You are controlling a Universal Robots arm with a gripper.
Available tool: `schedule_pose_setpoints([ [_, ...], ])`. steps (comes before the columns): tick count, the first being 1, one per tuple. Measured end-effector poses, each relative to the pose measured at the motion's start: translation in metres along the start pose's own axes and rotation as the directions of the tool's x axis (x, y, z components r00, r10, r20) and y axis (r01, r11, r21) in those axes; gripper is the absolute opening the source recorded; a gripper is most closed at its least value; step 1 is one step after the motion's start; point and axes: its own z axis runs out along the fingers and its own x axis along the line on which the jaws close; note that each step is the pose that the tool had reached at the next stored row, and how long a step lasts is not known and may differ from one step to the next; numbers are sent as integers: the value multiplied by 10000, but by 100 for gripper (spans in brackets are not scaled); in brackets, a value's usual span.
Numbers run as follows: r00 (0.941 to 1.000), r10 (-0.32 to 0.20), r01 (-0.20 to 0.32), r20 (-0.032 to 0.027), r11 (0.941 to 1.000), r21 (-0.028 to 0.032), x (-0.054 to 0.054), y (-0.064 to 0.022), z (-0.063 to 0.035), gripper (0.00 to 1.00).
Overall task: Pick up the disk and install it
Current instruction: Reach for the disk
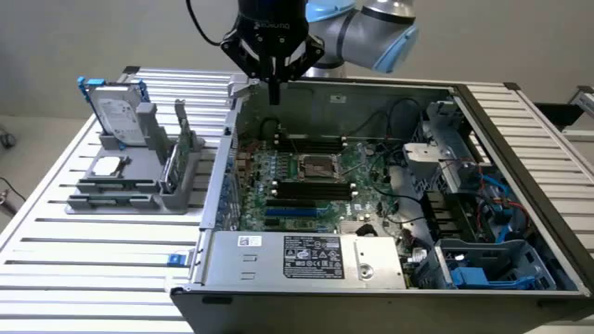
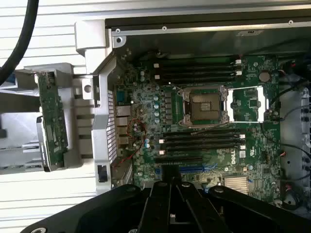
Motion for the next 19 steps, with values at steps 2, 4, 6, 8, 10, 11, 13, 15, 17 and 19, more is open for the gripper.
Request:
schedule_pose_setpoints([
  [2, 10000, 0, 0, 0, 10000, -1, 0, 0, 0, 11],
  [4, 10000, 0, 0, 1, 10000, -1, 0, 0, 0, 11],
  [6, 10000, 0, 0, 0, 10000, 0, 0, 0, 0, 11],
  [8, 10000, -2, 2, 2, 10000, -1, 4, 1, 0, 11],
  [10, 10000, -1, 1, 14, 10000, -2, 69, 17, 0, 11],
  [11, 10000, -1, 1, 20, 10000, -2, 110, 32, 0, 11],
  [13, 10000, -2, 2, 22, 10000, -2, 197, 72, 0, 11],
  [15, 10000, -2, 2, 23, 10000, -3, 281, 111, 1, 11],
  [17, 10000, -1, 1, 24, 10000, -3, 367, 151, 1, 11],
  [19, 10000, -1, 1, 24, 10000, -2, 454, 191, 1, 11],
])
